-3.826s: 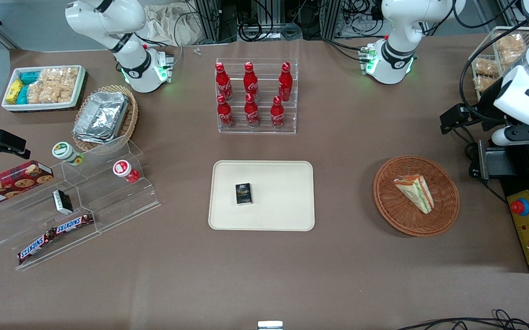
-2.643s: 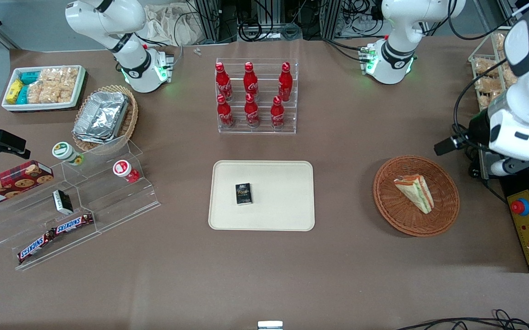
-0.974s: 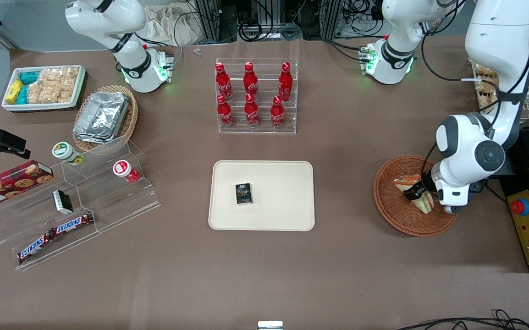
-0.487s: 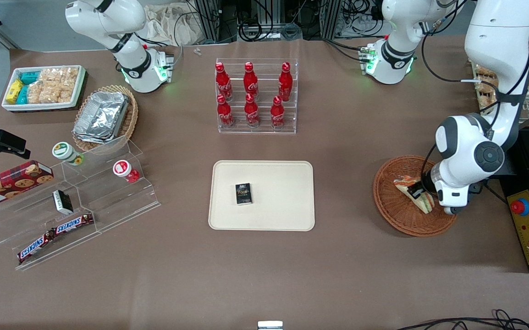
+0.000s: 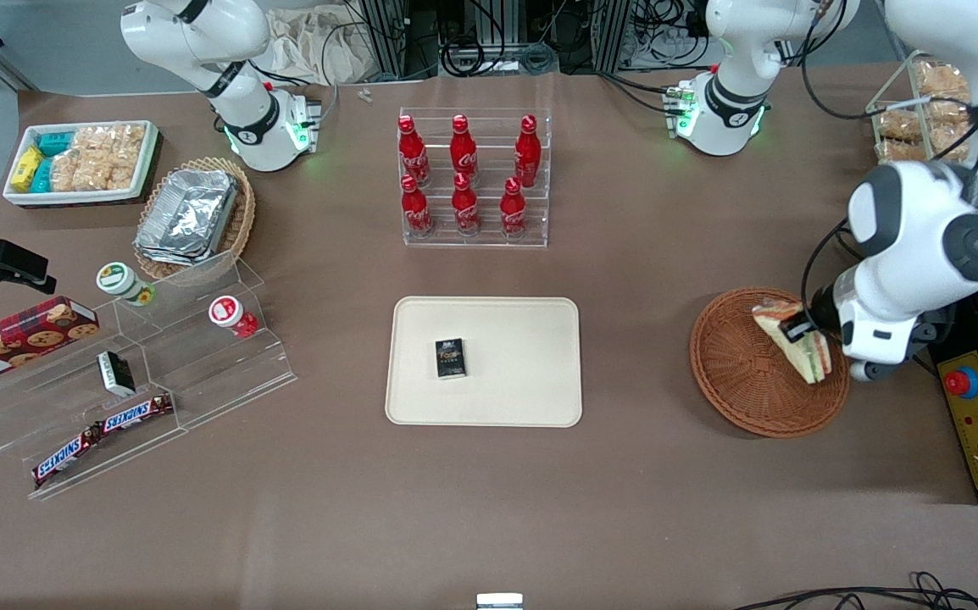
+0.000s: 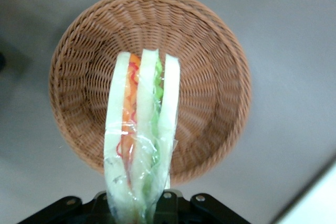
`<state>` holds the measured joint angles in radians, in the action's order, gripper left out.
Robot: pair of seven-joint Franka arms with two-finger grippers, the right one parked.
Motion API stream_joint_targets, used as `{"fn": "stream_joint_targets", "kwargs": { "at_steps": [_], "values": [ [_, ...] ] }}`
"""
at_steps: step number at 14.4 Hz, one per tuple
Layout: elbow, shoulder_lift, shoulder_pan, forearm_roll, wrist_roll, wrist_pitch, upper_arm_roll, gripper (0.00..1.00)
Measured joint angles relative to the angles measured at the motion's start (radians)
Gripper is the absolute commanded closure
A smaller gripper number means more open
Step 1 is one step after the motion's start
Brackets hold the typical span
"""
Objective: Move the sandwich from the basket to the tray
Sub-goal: 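Lift the sandwich out of the basket with the left gripper, then carry the sandwich over the cream tray beside the black box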
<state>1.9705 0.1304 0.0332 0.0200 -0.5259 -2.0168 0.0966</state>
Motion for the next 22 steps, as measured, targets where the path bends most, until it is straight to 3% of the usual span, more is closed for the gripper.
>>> {"fn": "stream_joint_targets", "kwargs": {
  "at_steps": [3,6,12,19,22],
  "values": [
    [-0.083,-0.018,-0.001,0.001,0.069,0.137,0.087,1.00],
    [-0.109,-0.010,-0.006,0.023,0.080,0.140,0.201,1.00],
    [-0.113,0.098,-0.025,0.040,0.074,-0.044,0.396,1.00],
    [-0.123,0.294,-0.134,-0.033,0.039,-0.208,0.408,1.00],
    [-0.163,0.386,-0.166,-0.135,-0.058,-0.243,0.408,1.00]
  ]
}}
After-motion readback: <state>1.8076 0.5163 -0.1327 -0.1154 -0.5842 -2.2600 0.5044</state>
